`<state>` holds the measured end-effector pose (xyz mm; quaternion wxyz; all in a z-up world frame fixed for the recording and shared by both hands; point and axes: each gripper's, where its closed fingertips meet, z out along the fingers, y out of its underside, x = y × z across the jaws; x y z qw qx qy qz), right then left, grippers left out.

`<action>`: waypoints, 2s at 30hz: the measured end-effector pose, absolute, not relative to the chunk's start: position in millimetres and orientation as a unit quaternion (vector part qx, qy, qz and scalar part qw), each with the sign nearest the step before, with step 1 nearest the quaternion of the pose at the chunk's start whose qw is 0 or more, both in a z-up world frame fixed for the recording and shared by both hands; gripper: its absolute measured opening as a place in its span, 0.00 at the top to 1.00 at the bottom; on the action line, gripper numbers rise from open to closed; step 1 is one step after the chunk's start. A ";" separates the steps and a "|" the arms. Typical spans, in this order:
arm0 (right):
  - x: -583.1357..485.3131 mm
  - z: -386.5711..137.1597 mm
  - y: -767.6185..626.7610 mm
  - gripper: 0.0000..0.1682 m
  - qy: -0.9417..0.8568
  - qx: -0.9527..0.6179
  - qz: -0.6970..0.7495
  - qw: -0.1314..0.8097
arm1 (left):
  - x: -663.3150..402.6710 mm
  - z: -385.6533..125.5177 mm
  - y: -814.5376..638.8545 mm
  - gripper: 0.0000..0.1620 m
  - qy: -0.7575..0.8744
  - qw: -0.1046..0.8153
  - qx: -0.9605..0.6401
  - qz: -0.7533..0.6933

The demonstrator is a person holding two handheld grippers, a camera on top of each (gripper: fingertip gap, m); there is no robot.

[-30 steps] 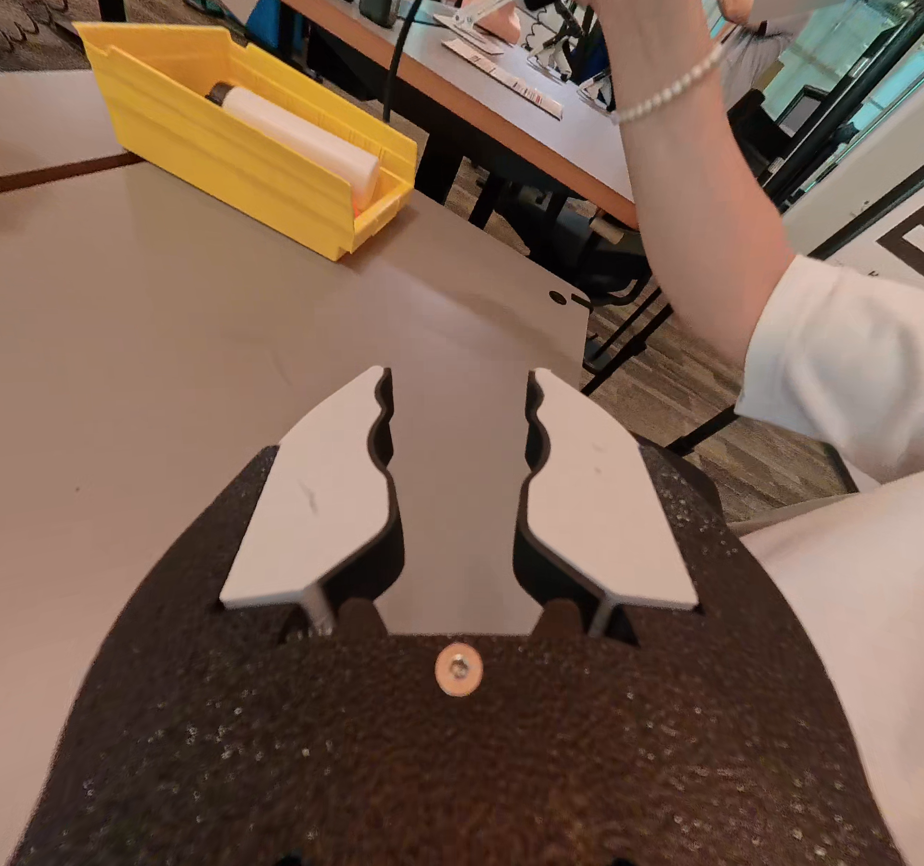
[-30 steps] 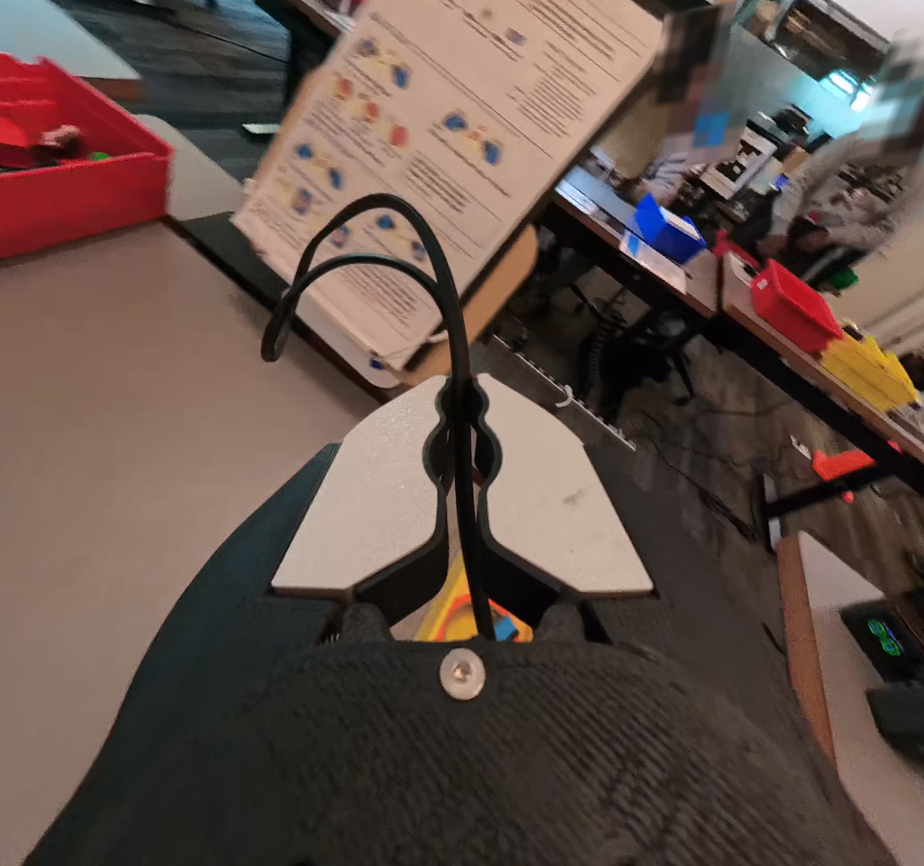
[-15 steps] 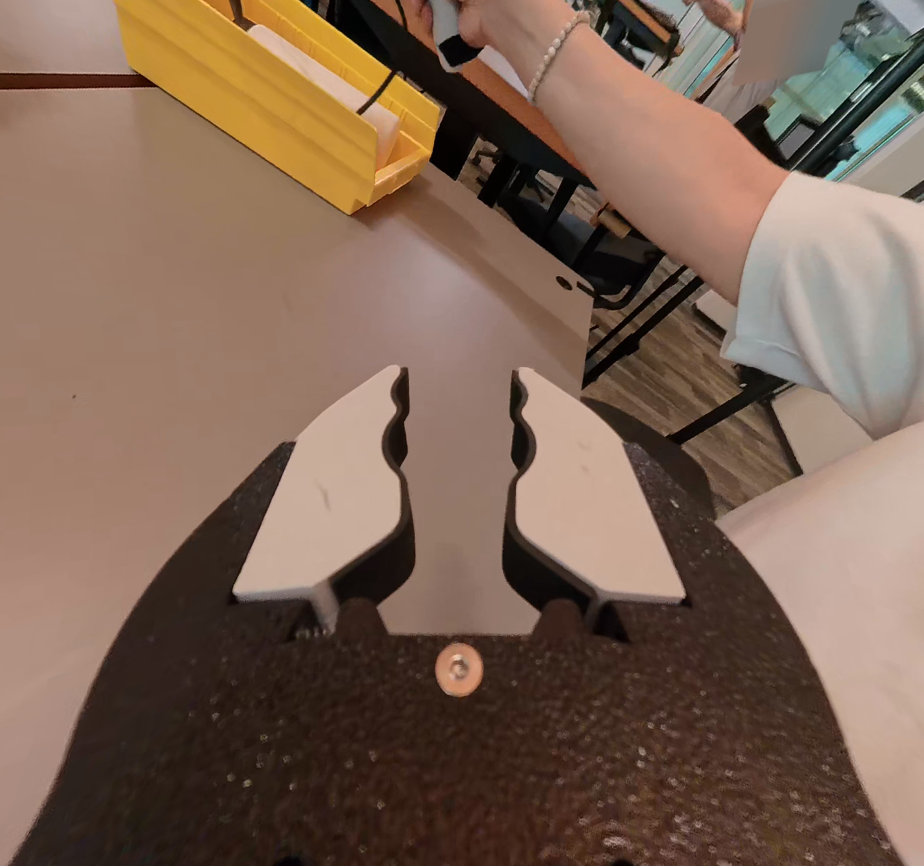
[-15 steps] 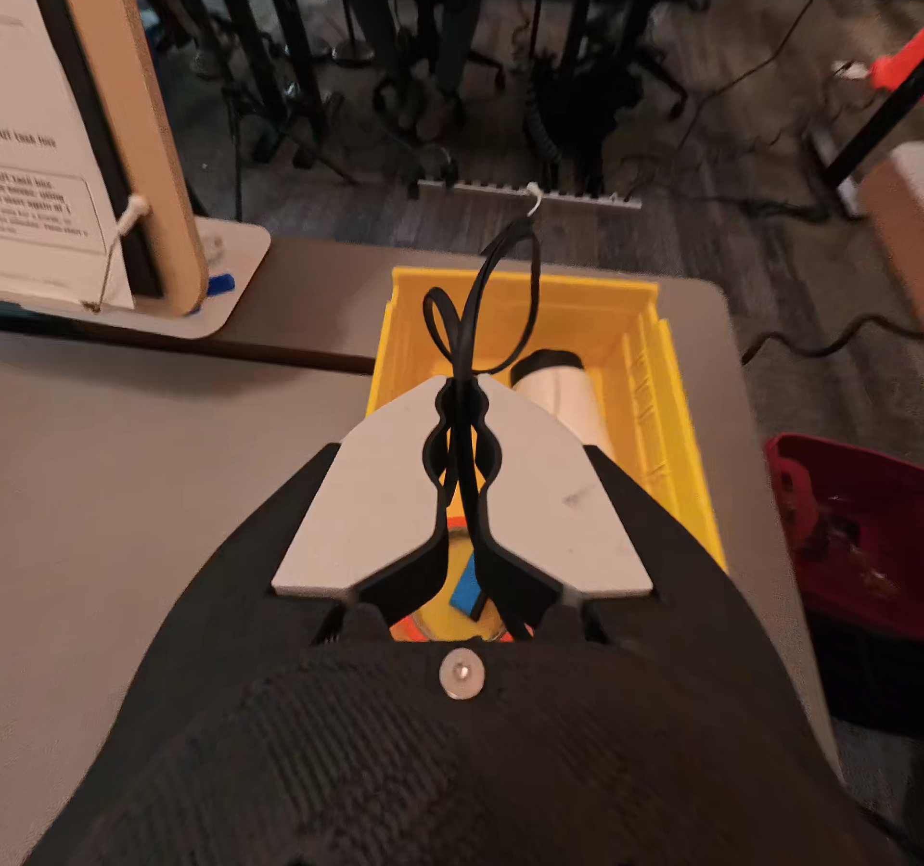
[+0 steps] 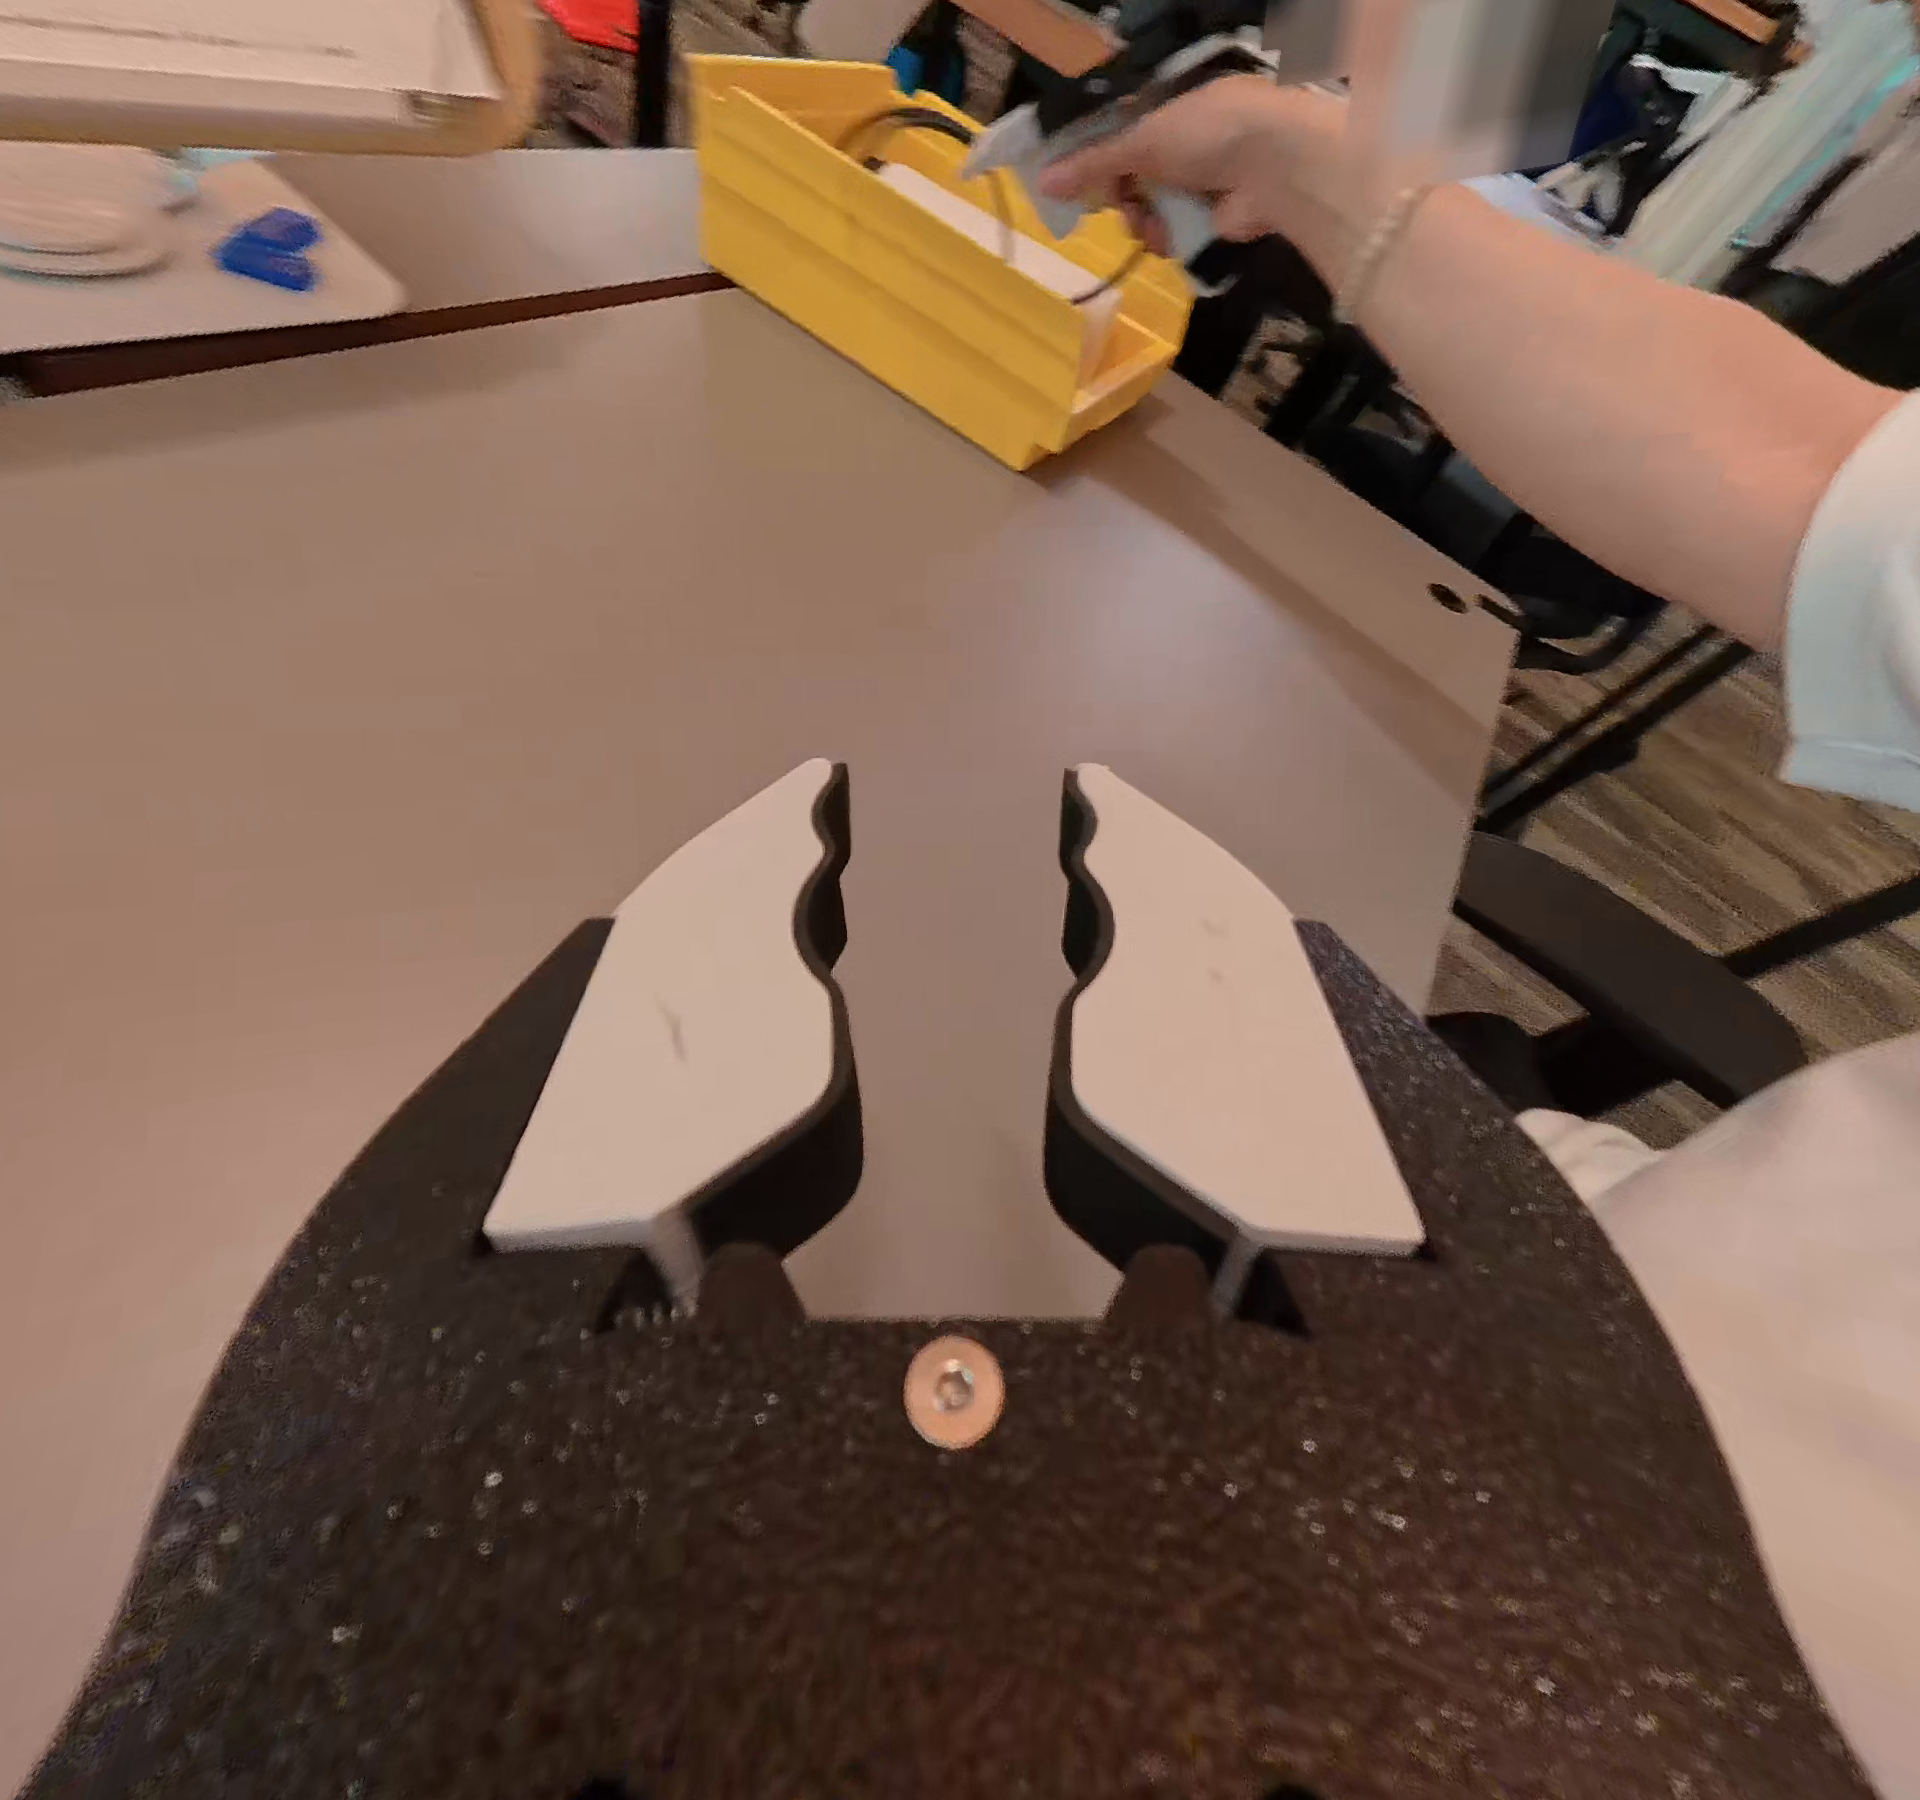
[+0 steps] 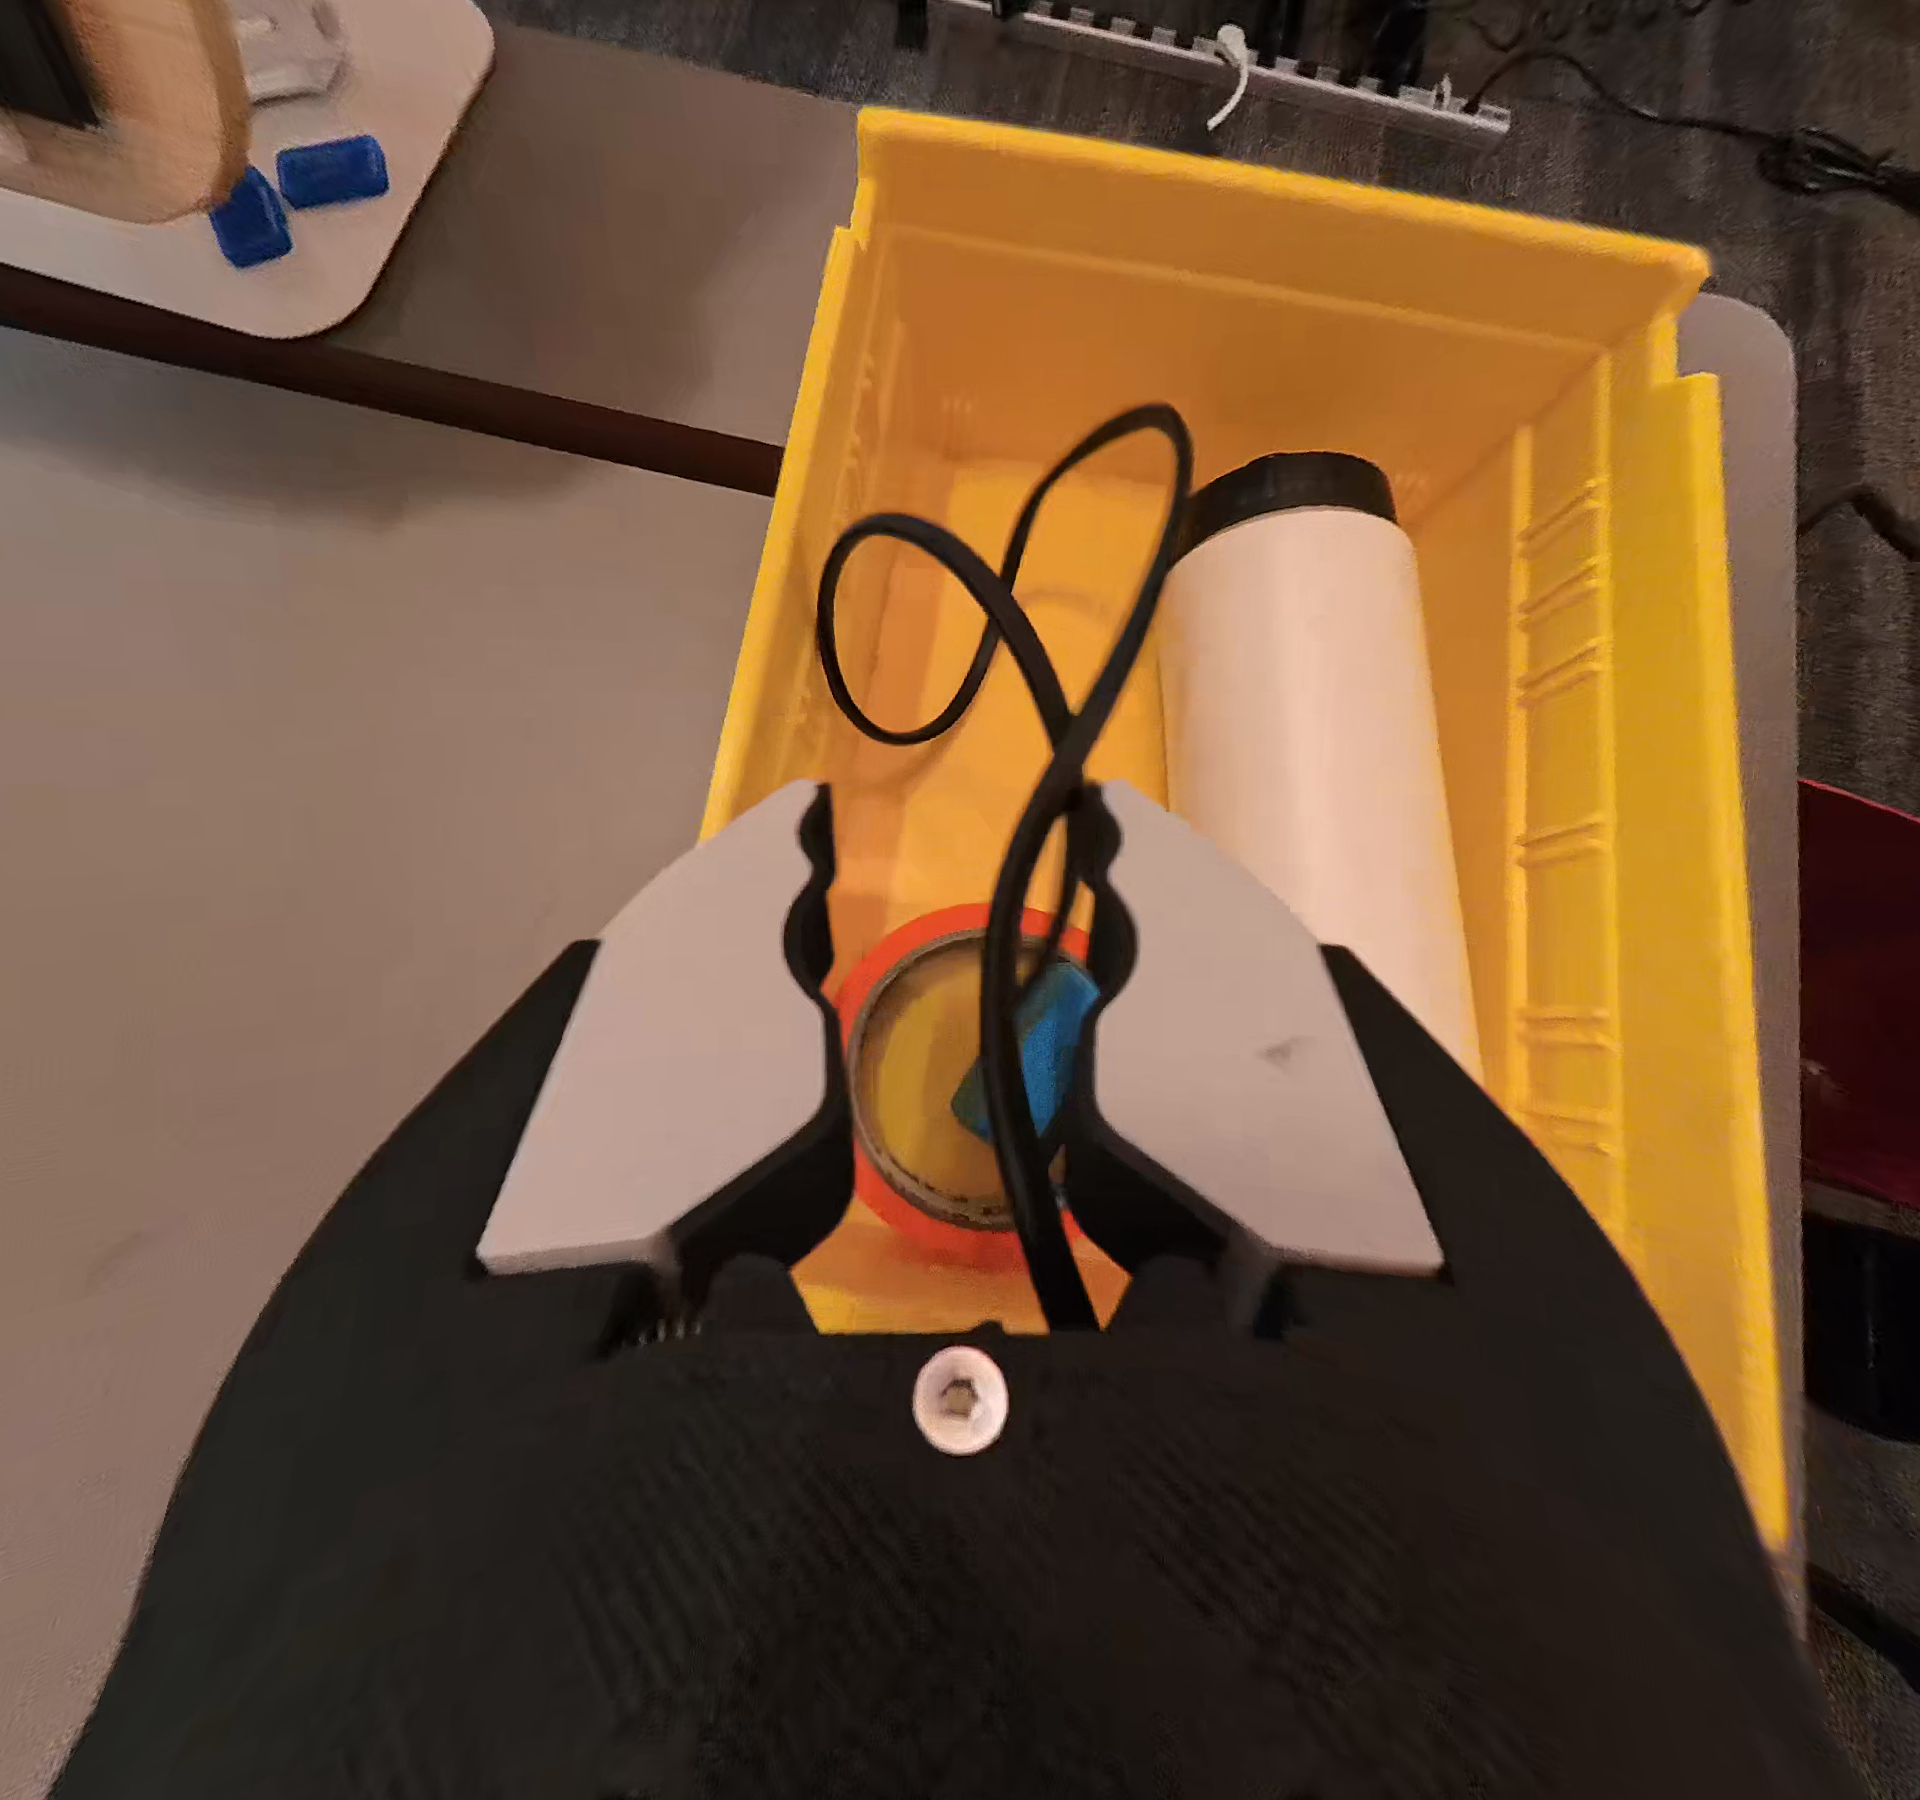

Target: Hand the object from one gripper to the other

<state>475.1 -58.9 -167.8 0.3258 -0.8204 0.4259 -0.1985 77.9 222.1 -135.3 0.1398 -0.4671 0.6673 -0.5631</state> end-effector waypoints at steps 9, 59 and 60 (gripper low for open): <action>394.4 -147.6 -52.5 0.44 0.316 -0.877 -0.160 0.323 | 69.8 -135.8 415.4 0.76 0.580 0.240 -0.628 -0.460; 223.9 -136.1 49.3 0.50 0.153 -0.767 -0.211 0.586 | 211.7 -158.6 634.6 0.78 0.375 0.250 -0.836 -0.312; 217.9 -130.8 56.1 0.49 0.142 -0.759 -0.212 0.599 | 214.3 -139.7 613.2 0.78 0.391 0.242 -0.810 -0.363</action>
